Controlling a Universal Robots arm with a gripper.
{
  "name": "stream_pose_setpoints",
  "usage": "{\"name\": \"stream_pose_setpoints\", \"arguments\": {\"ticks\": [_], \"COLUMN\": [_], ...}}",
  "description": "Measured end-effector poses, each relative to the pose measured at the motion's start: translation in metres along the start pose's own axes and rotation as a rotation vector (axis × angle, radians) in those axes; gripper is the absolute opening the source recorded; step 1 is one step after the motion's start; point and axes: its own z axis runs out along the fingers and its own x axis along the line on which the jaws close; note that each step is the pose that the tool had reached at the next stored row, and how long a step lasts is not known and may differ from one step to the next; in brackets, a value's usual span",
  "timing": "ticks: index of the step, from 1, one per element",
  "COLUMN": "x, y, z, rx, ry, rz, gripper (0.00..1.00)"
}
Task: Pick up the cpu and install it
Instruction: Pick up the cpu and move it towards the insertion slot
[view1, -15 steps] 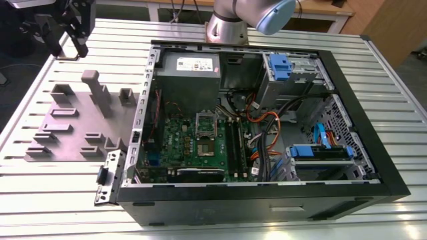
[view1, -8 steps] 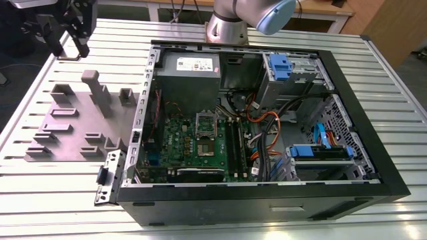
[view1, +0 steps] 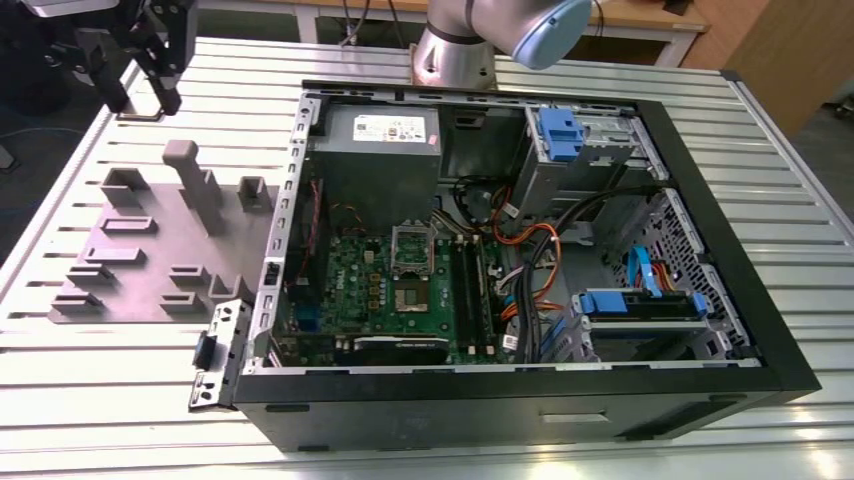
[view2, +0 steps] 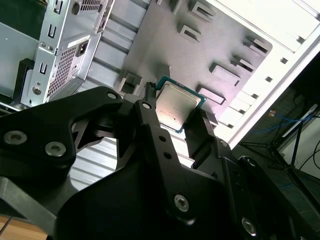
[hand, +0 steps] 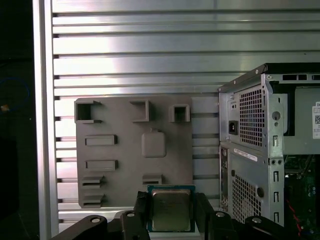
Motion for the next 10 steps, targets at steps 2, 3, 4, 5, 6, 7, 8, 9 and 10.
{"name": "stream_pose_setpoints", "arguments": {"ticks": [2,3,4,5,6,7,8,9,10], "x": [-0.0004,-0.0006,-0.0009,-0.0012,-0.0014,-0.0017,-0.002,-0.0022,-0.0025], "y": [0.0,0.0,0.0,0.0001,0.0001,0.0001,0.0001,0.0001,0.0001], "z": [0.0001,0.0,0.0,0.0,0.0,0.0,0.0,0.0,0.0], "rx": [0.0,0.0,0.0,0.0,0.0,0.0,0.0,0.0,0.0], "ry": [-0.0001,0.0,0.0,0.0,0.0,0.0,0.0,0.0,0.0], "rz": [0.0,0.0,0.0,0.0,0.0,0.0,0.0,0.0,0.0], "gripper": [0.47,0.47,0.47,0.47,0.47,0.47,0.47,0.47,0.47]}}
